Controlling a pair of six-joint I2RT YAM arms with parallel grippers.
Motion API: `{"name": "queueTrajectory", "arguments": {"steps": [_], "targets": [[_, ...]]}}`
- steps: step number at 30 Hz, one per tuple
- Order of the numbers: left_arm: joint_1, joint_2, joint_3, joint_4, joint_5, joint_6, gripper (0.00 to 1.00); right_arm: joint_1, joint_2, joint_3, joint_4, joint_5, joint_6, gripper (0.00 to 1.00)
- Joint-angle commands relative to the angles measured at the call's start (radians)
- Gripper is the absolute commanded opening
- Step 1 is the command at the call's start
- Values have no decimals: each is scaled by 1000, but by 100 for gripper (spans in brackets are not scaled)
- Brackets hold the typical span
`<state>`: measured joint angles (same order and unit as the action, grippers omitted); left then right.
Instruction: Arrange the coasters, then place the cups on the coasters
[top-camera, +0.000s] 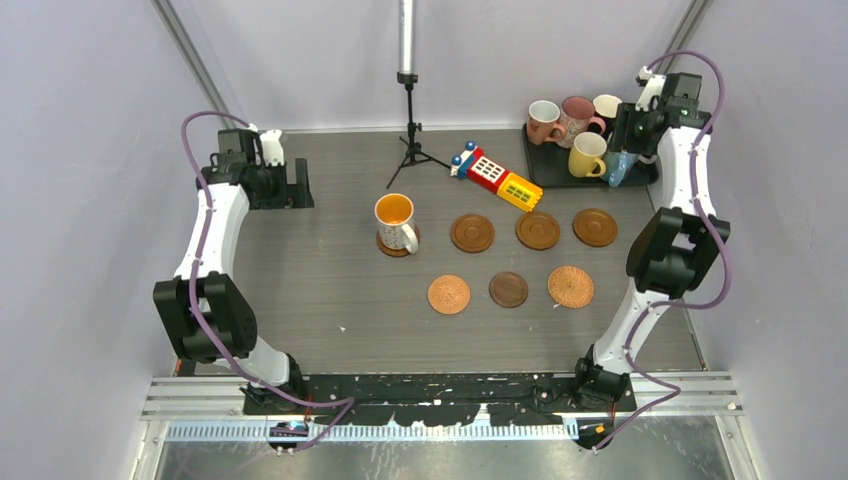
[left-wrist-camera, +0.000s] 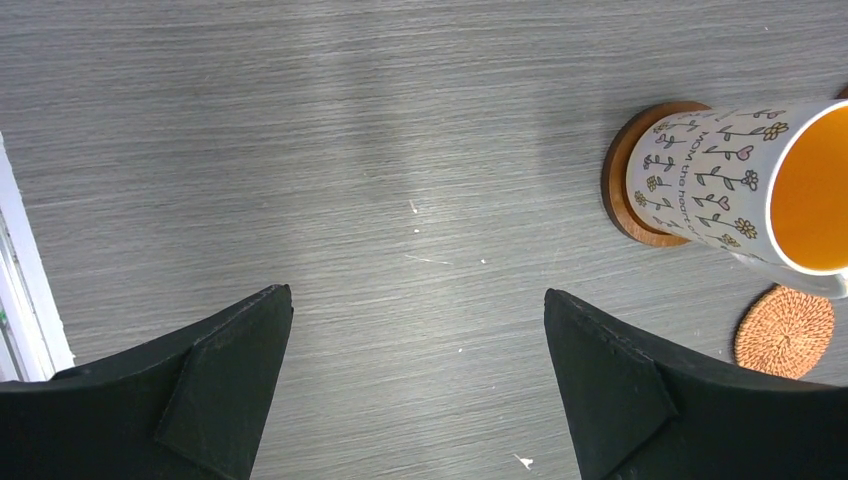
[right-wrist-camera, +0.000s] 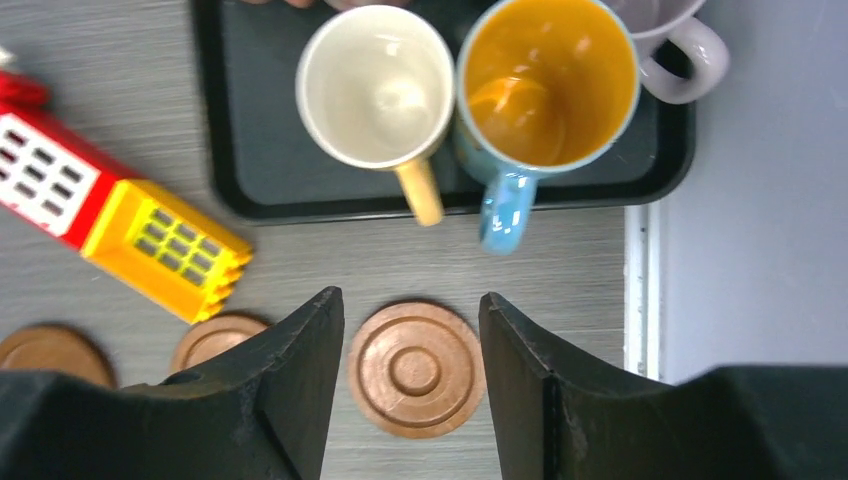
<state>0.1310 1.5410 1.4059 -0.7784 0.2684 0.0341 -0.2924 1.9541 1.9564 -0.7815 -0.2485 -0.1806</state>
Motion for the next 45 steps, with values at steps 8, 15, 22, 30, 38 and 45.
{"name": "queueTrajectory", "arguments": {"steps": [8,15,22,30,38,45], "targets": [[5,13,65,-12,-26,-11,100,1,217,213,-41,286,48,49],[5,42,121,-34,-33,-16,100,0,314,286,-38,327,62,49],[4,79,169,-58,-49,4,100,-1,393,348,-28,324,86,47],[4,113,202,-68,-47,-2,100,-1,455,401,-28,305,69,41],[5,139,227,-67,-38,-21,100,-2,472,407,-35,310,61,40],[5,154,243,-70,-33,-25,100,-1,478,400,-41,334,66,38]]}}
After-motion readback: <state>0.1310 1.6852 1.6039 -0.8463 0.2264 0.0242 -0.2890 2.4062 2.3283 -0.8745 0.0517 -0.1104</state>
